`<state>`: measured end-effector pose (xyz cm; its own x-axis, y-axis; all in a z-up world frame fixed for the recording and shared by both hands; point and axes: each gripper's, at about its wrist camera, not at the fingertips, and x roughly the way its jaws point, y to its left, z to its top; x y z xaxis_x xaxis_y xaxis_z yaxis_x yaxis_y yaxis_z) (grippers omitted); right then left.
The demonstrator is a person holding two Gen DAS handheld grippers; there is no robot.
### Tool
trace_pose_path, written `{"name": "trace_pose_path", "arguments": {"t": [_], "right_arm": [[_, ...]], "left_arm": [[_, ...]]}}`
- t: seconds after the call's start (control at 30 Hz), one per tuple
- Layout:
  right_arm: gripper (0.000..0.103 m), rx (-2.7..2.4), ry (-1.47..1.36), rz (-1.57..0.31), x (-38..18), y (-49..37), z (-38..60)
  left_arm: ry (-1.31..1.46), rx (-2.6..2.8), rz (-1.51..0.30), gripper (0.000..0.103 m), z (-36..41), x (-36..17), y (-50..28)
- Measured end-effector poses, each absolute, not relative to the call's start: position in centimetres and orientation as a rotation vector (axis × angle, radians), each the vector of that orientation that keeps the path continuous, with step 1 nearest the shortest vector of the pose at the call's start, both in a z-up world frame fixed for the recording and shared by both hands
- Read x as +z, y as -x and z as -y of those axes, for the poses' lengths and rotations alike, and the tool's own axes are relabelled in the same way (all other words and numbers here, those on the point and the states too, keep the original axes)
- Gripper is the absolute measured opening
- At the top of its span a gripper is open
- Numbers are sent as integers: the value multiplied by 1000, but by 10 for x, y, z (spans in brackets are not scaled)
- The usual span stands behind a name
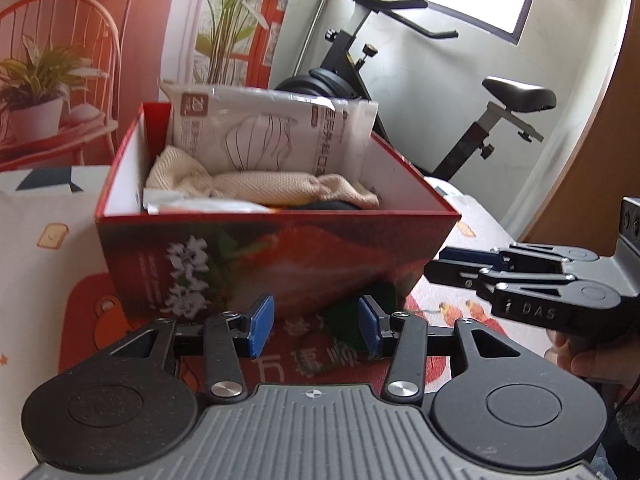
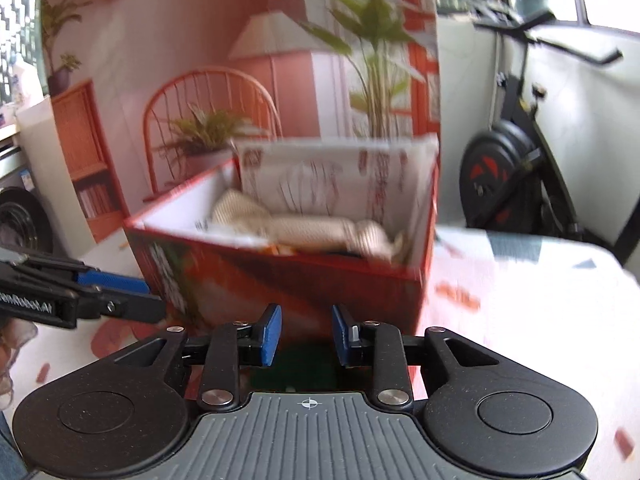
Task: Organize soft objects
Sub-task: 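Lower both grippers onto the green tasseled knit item and close on it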
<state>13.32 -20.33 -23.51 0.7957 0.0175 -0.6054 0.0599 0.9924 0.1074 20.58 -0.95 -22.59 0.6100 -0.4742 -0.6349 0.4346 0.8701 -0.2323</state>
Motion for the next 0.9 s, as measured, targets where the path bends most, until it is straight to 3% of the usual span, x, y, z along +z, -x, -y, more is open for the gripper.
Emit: {"name": "trace_pose_path", "arguments": {"t": [0.17,0.33,0.47,0.73,0.9], "right_arm": [[46,-30,-129,-702,-268,-130,200],[48,-29,-155,-745,-291,-133,197],[58,-12,-164,-767,-305,-138,197],[63,29,-155,-774,-315,-149,196],[57,80,-112,-764,-317,-152,188]], "left_arm": [[62,-535,-800,49,16,-240,-214],[78,-560,-847,49,26,-251,-228],[108,-586,-888,51,37,-263,-239],[150,-623,-938,54,53,-284,-257],[166,-633,-955,54,57,-295,-265]]}}
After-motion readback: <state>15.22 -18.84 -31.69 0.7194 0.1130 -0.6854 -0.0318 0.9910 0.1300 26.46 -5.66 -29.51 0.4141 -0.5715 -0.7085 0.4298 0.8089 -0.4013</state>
